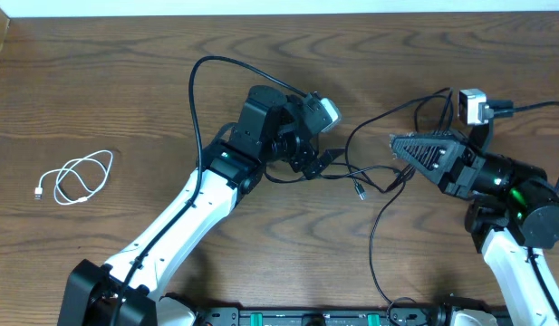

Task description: Untangle cables

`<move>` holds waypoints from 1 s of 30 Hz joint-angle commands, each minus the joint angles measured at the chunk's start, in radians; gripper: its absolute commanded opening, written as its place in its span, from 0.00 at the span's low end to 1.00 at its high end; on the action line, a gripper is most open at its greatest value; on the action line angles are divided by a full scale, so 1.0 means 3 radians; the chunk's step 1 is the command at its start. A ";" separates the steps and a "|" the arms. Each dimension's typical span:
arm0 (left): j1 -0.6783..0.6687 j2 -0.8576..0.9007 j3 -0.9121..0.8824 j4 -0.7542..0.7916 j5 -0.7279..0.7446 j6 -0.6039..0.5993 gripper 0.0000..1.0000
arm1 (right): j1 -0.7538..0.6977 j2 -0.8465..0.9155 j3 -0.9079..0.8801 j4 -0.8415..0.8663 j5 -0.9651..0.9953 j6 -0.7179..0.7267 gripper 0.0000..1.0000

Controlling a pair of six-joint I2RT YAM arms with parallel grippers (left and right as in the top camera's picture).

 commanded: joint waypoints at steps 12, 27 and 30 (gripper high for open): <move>-0.0186 0.0170 0.0028 0.0084 0.0580 -0.0169 1.00 | 0.0095 -0.0018 0.0042 0.0111 0.0126 0.0078 0.01; -0.0252 0.0320 0.0028 0.0187 -0.0364 -0.0170 1.00 | 0.0092 -0.0018 0.0042 0.0112 0.0136 0.0235 0.01; -0.0247 0.0320 0.0028 0.0467 -0.0861 -0.0169 1.00 | 0.0093 -0.0018 0.0042 0.0113 0.0135 0.0268 0.01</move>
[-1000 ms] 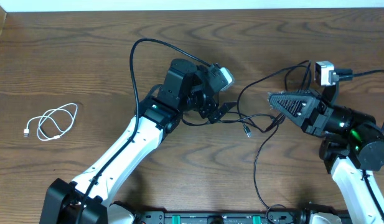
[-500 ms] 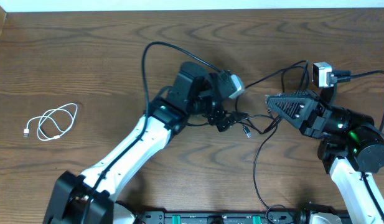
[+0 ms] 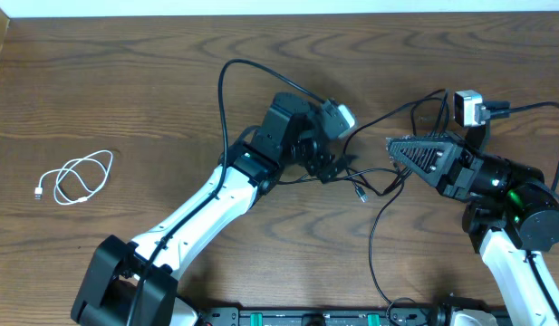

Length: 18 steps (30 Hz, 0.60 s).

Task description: Untangle cables

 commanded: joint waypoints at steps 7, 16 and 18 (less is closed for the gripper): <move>0.0200 0.0117 0.0028 0.0490 -0.0844 -0.0001 1.00 | 0.0018 -0.0084 0.0042 0.0243 0.0076 0.0430 0.01; 0.0974 0.0238 0.0028 0.0453 -0.1294 -0.0175 1.00 | 0.0015 -0.0104 0.0042 0.0243 0.0092 0.0385 0.01; 0.1088 0.0238 0.0028 0.0449 -0.1251 -0.0366 1.00 | 0.0015 -0.0104 0.0043 0.0243 0.0114 0.0361 0.01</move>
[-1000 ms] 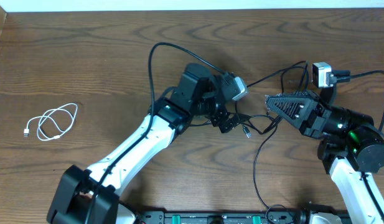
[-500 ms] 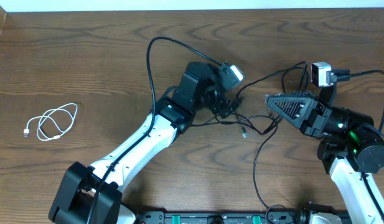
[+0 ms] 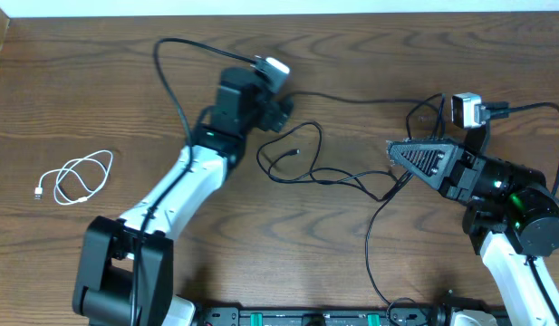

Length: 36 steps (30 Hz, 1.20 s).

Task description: Untangle cables

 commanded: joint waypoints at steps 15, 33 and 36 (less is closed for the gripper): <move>0.0337 0.0006 0.0028 -0.0231 0.1171 -0.0383 1.00 | 0.0010 -0.0051 0.0042 0.0146 0.0181 -0.0172 0.01; 0.0440 0.0023 0.0028 -0.0206 -0.0481 -0.0070 1.00 | 0.0010 -0.0051 0.0042 0.0146 0.0154 -0.0168 0.01; 0.0548 0.0023 0.0028 -0.0294 -0.0478 -0.0083 1.00 | 0.0010 -0.0051 0.0042 0.0146 0.0154 -0.0168 0.01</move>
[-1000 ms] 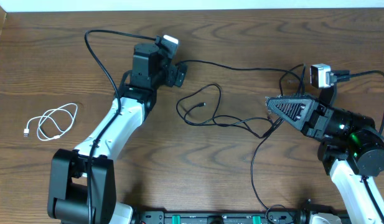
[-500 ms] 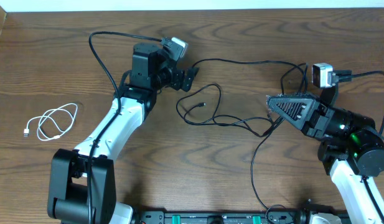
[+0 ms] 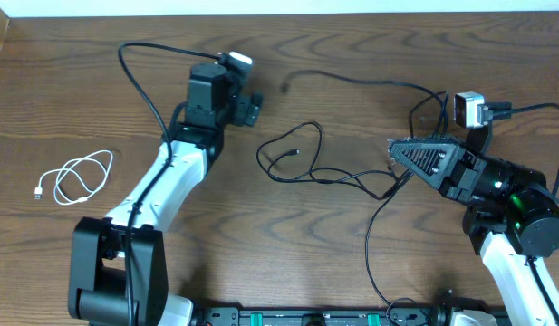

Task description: Untangle cables

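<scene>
Two black cables lie across the table's middle. One (image 3: 351,80) runs from a free end near the top centre rightward to my right arm. The other (image 3: 302,172) forms a loose loop, with a plug inside it, and trails right to my right gripper (image 3: 391,149). That gripper points left and looks shut on the looped cable at its right end. My left gripper (image 3: 251,109) sits up and left of the loop, open, with nothing between its fingers and a gap between it and the free cable end.
A coiled white cable (image 3: 77,177) lies at the far left of the wooden table (image 3: 98,81). Each arm's own black wiring arcs over it. A black rail runs along the front edge (image 3: 288,317).
My left gripper has moved left and let go of the black cable. The cable's end now lies free near the top centre. The right arm has not moved.
My left gripper was first down in the knot of black cables beside the right gripper, and stayed there a second later. Then it was up and to the left, a strand pulled out straight from the knot. Now it has released that strand, and the cables lie spread apart.
</scene>
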`<move>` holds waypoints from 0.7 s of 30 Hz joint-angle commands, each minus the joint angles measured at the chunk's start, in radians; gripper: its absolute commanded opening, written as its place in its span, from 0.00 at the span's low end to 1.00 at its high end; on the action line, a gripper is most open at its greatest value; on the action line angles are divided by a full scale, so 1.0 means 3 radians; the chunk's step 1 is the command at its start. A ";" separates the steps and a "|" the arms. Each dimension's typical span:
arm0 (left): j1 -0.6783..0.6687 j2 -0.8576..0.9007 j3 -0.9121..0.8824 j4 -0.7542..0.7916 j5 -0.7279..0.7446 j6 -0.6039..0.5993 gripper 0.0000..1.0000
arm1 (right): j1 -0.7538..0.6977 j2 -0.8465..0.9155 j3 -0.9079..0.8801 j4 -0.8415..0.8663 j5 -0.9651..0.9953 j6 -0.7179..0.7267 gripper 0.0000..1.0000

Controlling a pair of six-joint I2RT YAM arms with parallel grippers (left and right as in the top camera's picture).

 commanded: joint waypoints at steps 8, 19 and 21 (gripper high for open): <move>0.0220 0.0023 0.0028 -0.0282 -0.0156 -0.0188 1.00 | 0.0010 -0.0046 0.0042 0.0144 0.0103 -0.0066 0.01; 0.0220 0.0015 0.0028 -0.0289 0.1125 -0.0167 0.95 | 0.0010 -0.0046 0.0042 0.0144 0.0104 -0.0106 0.01; 0.0220 -0.0004 0.0028 -0.0262 0.1389 -0.0106 0.95 | 0.0010 -0.0046 0.0042 0.0140 0.0132 -0.0160 0.01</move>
